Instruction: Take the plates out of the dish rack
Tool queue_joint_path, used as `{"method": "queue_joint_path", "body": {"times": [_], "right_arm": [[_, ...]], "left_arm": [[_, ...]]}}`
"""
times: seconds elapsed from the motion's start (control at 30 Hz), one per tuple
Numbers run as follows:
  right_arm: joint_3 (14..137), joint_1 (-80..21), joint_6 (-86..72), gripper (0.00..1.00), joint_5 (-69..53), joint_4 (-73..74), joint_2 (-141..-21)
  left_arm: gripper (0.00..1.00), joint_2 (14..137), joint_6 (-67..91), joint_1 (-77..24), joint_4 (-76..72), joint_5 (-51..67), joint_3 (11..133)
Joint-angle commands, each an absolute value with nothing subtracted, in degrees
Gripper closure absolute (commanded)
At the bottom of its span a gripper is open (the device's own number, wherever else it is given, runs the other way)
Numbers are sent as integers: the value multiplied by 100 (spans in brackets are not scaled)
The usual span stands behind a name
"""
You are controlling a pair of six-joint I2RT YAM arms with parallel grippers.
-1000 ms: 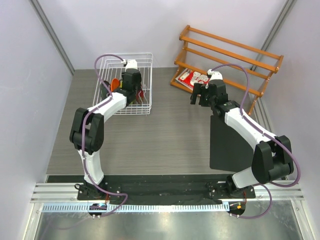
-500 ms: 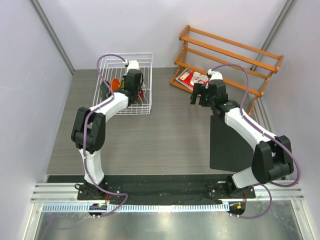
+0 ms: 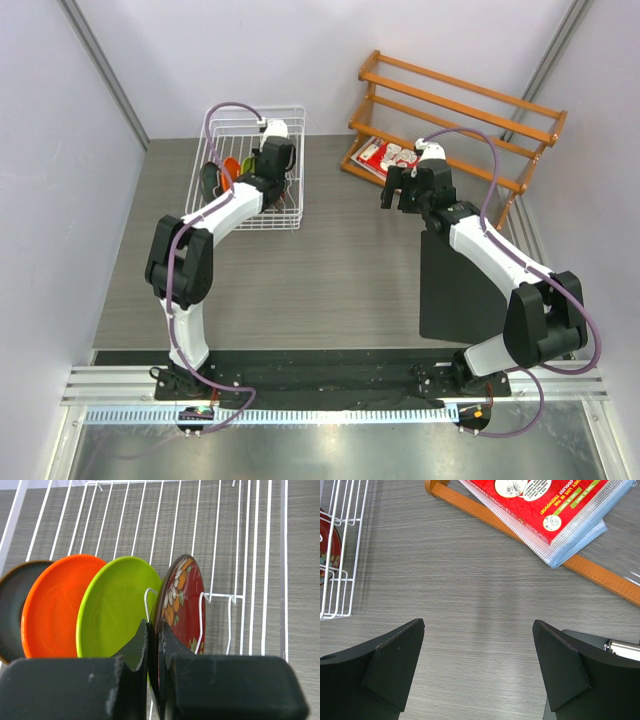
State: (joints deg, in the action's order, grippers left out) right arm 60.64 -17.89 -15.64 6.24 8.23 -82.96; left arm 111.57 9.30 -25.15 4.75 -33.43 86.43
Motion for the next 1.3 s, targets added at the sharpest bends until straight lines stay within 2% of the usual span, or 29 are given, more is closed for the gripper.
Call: {"method": "queue_joint_path", "body": {"times": [0.0, 0.5, 0.6, 0.87, 1.03, 1.27], "right_arm": [[6187, -1811, -1635, 4, 580, 747, -8042], [6258, -1802, -1705, 4, 413, 782, -8051], [6319, -1811, -1714, 4, 360, 773, -8077], [6381, -1811, -1837, 3, -324, 545, -8148], [6258, -1810, -2056, 3, -887, 203, -8165], [5968, -1714, -2601, 2, -1818, -403, -8218]], "left_arm": [[100, 10670, 721, -2575, 430, -3709, 8938], [100, 9879, 527, -2672, 958, -3735, 9158], [100, 9642, 536, -2689, 1046, -3411, 9123], [100, 9027, 1273, -2742, 1020, -1760, 8562], [100, 8772, 2003, -2742, 590, -292, 7999], [100, 8692, 3339, -2742, -1132, 1194, 6821]]}}
